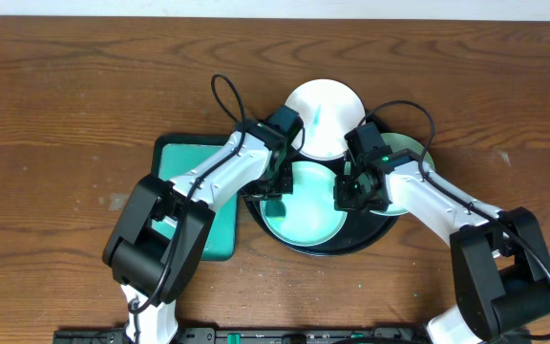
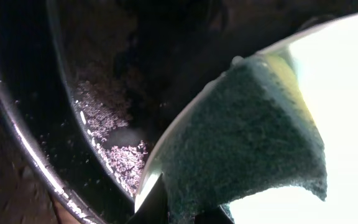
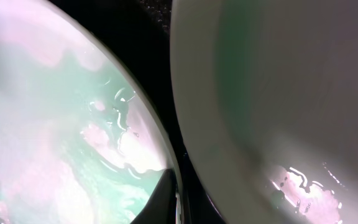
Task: Clean dirty plates on tray and stack at the side
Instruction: 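Scrub the pale green plate with the sponge while the right gripper holds it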
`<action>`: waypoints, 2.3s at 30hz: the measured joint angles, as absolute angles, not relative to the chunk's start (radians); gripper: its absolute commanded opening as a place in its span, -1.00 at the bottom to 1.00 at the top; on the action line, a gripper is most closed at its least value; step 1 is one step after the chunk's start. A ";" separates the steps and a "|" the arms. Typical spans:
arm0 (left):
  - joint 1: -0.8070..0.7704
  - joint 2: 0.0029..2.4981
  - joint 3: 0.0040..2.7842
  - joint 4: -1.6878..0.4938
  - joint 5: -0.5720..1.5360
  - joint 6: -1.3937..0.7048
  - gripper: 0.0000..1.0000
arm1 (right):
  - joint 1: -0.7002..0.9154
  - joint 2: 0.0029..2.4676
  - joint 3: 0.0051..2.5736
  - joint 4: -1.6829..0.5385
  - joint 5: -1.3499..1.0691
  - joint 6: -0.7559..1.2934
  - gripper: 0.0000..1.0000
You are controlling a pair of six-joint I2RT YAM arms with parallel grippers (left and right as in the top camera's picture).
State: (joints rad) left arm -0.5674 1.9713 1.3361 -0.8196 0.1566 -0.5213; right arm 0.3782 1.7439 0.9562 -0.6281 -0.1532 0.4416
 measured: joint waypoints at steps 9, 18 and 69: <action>-0.562 2.041 1.344 -0.636 0.468 -0.466 -0.85 | 0.378 1.744 0.957 -0.625 -0.139 0.453 -0.98; -0.621 2.110 1.377 -0.581 0.680 -0.450 -0.86 | 0.378 1.744 0.959 -0.625 -0.126 0.456 -0.98; -0.717 2.029 1.364 -0.717 0.487 -0.422 -0.86 | 0.377 1.745 0.965 -0.628 -0.118 0.467 -0.98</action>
